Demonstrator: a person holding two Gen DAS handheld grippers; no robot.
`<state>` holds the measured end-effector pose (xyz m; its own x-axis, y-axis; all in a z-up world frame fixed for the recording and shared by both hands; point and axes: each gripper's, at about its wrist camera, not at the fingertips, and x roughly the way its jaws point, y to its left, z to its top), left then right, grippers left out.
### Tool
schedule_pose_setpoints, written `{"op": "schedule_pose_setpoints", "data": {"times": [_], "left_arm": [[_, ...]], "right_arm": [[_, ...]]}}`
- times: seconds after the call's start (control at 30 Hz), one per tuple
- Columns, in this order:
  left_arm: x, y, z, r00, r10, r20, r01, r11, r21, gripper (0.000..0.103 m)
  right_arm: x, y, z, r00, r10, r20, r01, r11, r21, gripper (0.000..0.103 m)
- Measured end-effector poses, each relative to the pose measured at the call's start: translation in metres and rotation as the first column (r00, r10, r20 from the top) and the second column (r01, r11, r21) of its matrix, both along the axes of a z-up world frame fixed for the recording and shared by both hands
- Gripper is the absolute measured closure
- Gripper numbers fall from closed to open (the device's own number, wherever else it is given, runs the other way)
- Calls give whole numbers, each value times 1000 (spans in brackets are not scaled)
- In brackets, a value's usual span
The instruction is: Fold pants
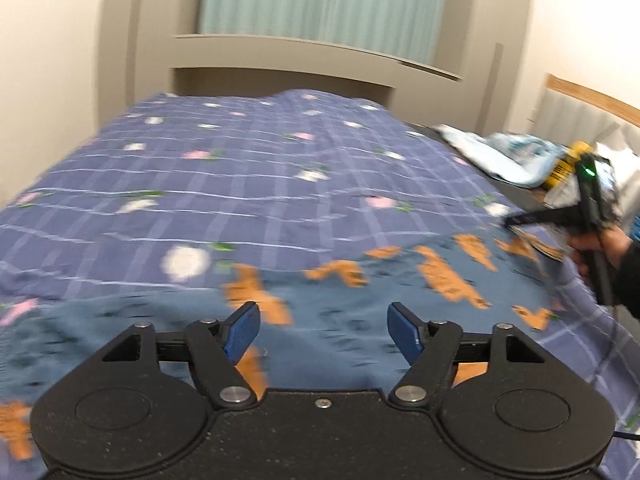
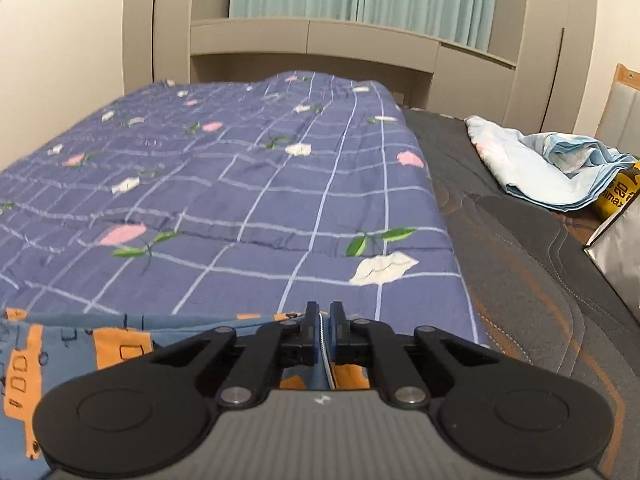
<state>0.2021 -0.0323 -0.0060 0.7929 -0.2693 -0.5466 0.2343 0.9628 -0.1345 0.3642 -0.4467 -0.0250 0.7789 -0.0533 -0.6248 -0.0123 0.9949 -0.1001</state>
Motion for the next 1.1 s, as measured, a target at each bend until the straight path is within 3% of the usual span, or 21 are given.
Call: {"op": "schedule_pose_setpoints", "data": {"times": [0.07,0.1,0.13,0.2,0.27,0.4,0.57,0.73,0.87,1.0,1.1], "left_arm": [[-6,22,3,998,65,14,-65,998,15,21],[-9,34,5,995,100,21,-100,995,22,20],[-12,47,6,990,136,27,-137,990,29,19],[-16,70,7,980,198,35,-199,979,35,17],[-18,97,6,961,276,32,-277,960,38,13],[-26,144,-1,917,399,3,-399,917,22,12],[-38,186,-20,897,432,-89,-440,894,-92,9],[-42,204,-44,890,413,-192,-450,864,-226,9],[-48,202,-55,898,400,-186,-439,852,-287,9],[-53,203,-56,892,407,-197,-452,809,-377,10],[-53,202,-56,896,401,-193,-445,789,-424,17]], "right_arm": [[-3,8,3,1000,4,11,-3,1000,-14,74],[-5,13,7,1000,17,23,-16,1000,-21,58],[-8,22,11,998,41,38,-40,999,-27,49],[-12,41,18,994,100,51,-98,995,-30,44],[-15,64,24,984,170,58,-169,985,-19,31],[-18,118,28,939,339,61,-341,940,29,13],[-16,191,20,842,540,18,-539,836,105,2],[-17,244,11,779,627,-7,-618,770,162,0],[-21,270,3,753,657,-34,-642,745,180,0],[-20,291,-7,738,672,-63,-651,733,196,0],[-20,301,-12,736,672,-78,-649,735,197,0]]}}
